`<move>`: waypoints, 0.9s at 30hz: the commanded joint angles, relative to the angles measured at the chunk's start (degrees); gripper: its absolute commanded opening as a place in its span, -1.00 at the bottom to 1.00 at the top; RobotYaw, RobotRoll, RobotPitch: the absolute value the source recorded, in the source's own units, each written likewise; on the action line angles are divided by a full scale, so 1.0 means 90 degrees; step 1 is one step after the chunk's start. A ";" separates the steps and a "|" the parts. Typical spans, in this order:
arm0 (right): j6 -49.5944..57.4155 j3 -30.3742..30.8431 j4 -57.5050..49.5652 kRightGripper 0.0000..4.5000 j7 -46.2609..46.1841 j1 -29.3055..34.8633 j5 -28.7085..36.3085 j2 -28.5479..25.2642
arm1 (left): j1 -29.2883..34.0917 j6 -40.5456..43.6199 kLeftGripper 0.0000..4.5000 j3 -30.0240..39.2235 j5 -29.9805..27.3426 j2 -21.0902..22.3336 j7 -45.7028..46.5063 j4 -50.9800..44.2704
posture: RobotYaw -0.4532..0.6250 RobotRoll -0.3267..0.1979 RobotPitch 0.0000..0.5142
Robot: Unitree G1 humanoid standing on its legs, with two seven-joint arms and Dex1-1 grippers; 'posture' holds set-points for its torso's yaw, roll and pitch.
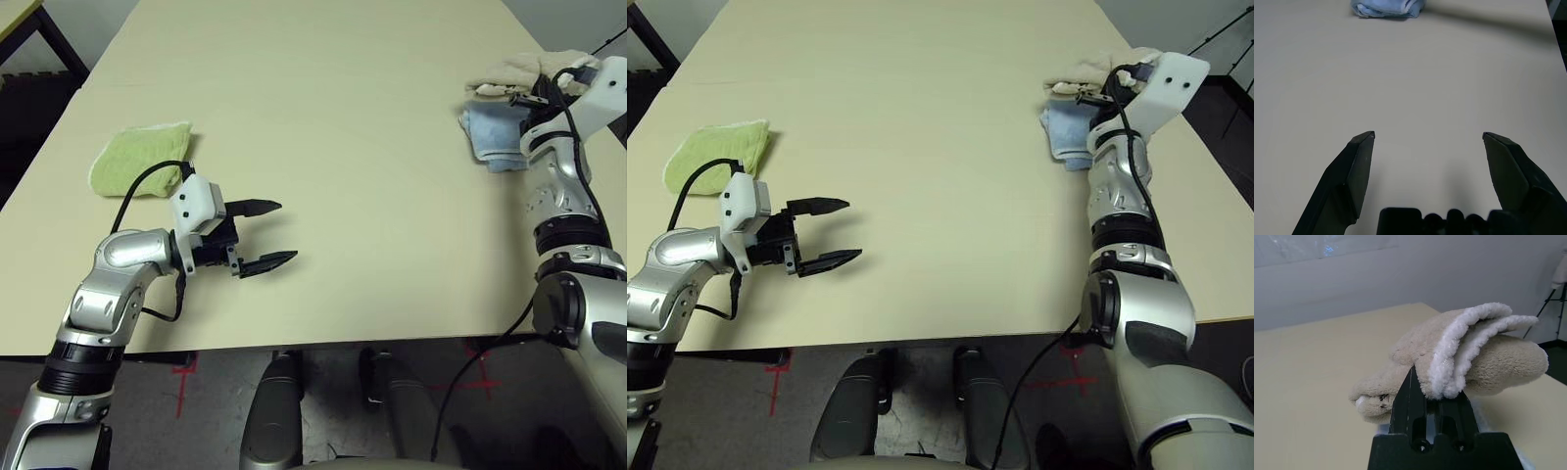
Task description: Fold the towel and set it aside.
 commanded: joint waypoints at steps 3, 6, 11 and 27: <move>-0.0342 -0.0098 0.0182 -1.00 -0.0261 0.0215 -0.0085 -0.0144 | -0.0020 -0.0090 1.00 -0.0166 0.0089 -0.0045 -0.0114 0.0077 | 0.13 0.25 -0.17; -0.0416 -0.0097 0.0049 -1.00 -0.0352 0.0437 -0.0058 -0.0016 | -0.0037 -0.0093 1.00 -0.0174 0.0089 -0.0027 -0.0140 0.0089 | 0.13 0.25 -0.16; -0.0362 -0.0079 -0.0334 -1.00 -0.0569 0.0861 0.0042 0.0502 | -0.0060 -0.0078 1.00 -0.0168 0.0092 0.0017 -0.0205 0.0095 | 0.13 0.25 -0.15; -0.0470 -0.0011 -0.0806 -1.00 -0.0877 0.0466 -0.0105 0.0526 | 0.0010 -0.0055 1.00 -0.0162 0.0117 -0.0002 -0.0126 0.0020 | 0.15 0.25 -0.17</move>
